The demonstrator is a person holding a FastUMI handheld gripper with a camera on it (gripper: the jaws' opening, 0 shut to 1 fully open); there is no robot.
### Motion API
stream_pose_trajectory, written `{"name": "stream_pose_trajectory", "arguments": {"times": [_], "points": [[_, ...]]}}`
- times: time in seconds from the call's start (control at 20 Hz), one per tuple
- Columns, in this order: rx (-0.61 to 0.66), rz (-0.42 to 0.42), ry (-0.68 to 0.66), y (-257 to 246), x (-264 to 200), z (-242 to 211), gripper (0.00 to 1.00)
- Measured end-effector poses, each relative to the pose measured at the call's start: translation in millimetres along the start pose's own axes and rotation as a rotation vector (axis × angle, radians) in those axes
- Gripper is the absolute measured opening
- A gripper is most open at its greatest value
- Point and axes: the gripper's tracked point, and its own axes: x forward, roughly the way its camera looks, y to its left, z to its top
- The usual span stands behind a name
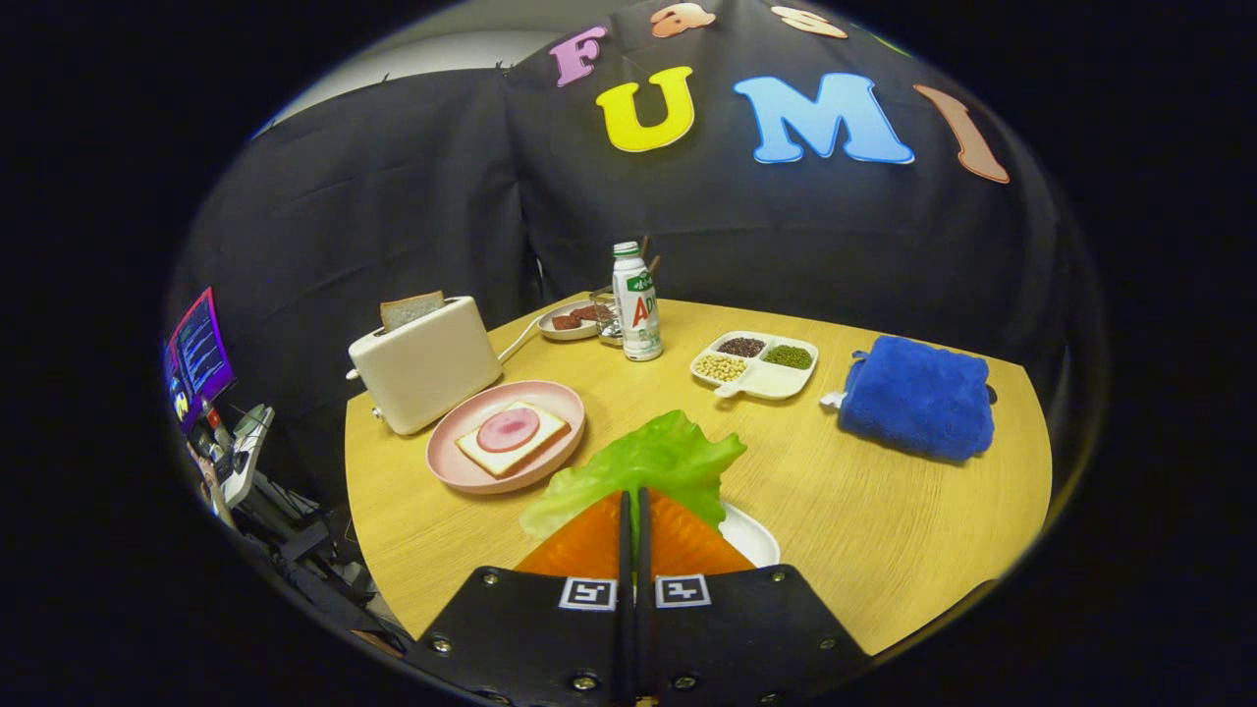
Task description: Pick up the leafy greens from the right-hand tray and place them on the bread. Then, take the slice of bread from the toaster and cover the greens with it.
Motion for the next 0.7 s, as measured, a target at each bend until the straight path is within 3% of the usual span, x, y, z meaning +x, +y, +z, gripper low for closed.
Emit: {"name": "stream_pose_trajectory", "arguments": {"times": [0.35,0.7], "points": [[-0.067,0.089,-0.027,61,29,22,0.01],[-0.114,0.156,0.014,108,92,22,0.00]]}}
